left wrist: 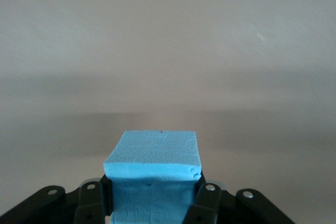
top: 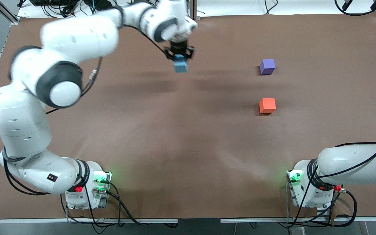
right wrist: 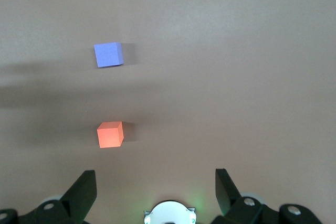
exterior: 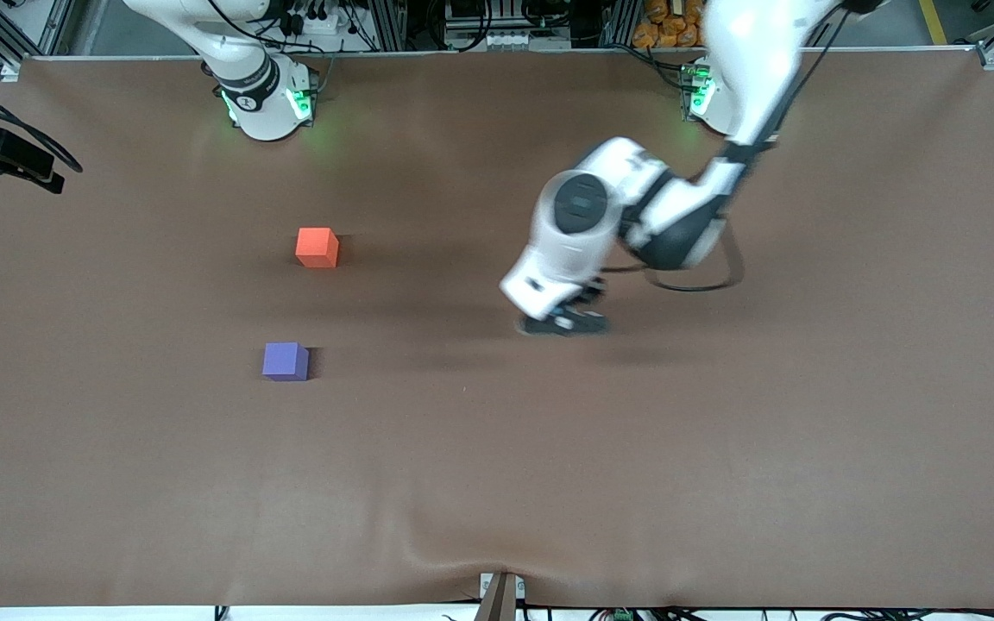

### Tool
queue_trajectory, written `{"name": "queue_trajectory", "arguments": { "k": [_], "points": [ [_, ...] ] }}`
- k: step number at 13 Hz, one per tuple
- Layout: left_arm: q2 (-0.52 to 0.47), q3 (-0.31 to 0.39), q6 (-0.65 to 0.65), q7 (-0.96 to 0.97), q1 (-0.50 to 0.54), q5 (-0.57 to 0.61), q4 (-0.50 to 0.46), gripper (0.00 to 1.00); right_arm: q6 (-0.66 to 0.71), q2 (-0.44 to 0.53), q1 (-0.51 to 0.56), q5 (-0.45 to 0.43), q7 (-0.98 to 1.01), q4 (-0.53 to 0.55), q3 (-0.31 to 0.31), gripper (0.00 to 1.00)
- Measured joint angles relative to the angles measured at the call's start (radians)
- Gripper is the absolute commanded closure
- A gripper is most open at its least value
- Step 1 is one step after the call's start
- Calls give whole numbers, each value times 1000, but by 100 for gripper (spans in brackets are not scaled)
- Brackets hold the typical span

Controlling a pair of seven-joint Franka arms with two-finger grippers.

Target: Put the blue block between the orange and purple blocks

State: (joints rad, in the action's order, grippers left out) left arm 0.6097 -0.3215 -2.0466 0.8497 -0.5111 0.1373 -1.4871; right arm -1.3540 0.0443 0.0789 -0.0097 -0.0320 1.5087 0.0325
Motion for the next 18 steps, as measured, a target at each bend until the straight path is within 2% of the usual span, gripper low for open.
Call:
{"name": "queue_trajectory", "arguments": {
  "k": [3,6,7,8,9,11,14,18],
  "points": [
    [98,7,-39,128,-135,0,50,100,0,0,0,0,0,0,0,0],
    [166,18,-100,158,-185,1,56,100,1,0,1,0,0,0,0,0],
    [183,37,-124,158,-198,1,57,94,1,0,1,0,0,0,0,0],
    [196,66,-141,158,-216,1,60,39,1,-1,1,0,0,1,0,0],
    [204,97,-150,158,-236,1,64,0,1,-6,1,0,0,1,0,0],
    [206,132,-153,157,-260,2,76,0,1,-19,1,1,0,2,1,0],
    [185,133,-153,157,-266,9,105,0,0,-46,0,1,0,1,6,0],
    [41,152,-68,148,-229,12,128,0,0,-123,-8,3,1,1,24,0]
  ]
}}
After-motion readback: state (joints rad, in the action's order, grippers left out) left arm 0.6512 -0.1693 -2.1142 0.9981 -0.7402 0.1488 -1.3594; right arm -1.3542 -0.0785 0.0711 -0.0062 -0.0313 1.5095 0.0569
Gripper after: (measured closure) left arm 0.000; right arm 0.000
